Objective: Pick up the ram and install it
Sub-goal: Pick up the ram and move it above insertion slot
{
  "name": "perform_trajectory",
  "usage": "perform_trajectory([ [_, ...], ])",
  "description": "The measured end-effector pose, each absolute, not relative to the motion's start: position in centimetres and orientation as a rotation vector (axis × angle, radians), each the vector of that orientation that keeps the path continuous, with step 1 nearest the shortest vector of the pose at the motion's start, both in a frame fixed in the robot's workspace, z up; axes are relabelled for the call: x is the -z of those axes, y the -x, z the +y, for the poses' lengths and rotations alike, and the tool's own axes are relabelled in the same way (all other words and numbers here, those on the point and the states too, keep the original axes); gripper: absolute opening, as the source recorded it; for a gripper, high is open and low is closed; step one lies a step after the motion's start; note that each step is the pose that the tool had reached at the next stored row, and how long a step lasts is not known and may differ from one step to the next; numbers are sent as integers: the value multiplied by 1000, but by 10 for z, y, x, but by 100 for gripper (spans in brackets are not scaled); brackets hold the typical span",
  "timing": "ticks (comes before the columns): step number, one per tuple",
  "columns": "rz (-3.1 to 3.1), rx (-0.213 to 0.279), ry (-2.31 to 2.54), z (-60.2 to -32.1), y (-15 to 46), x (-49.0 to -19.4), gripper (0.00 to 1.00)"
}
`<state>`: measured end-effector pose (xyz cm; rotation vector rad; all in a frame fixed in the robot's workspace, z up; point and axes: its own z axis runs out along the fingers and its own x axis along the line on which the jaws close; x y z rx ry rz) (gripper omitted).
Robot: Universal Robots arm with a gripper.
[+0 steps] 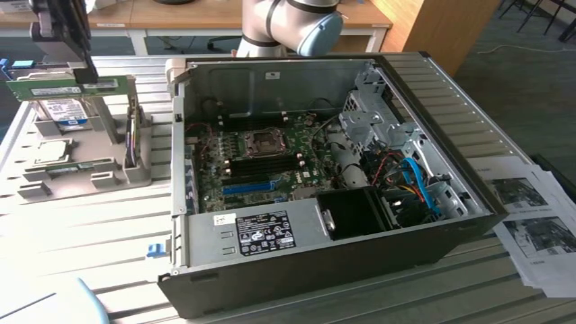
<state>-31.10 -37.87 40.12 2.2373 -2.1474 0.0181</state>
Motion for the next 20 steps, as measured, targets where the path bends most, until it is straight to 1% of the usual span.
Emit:
perform_trajectory([
  [20,-2144,-10,-2234,-379,274,-401,11],
])
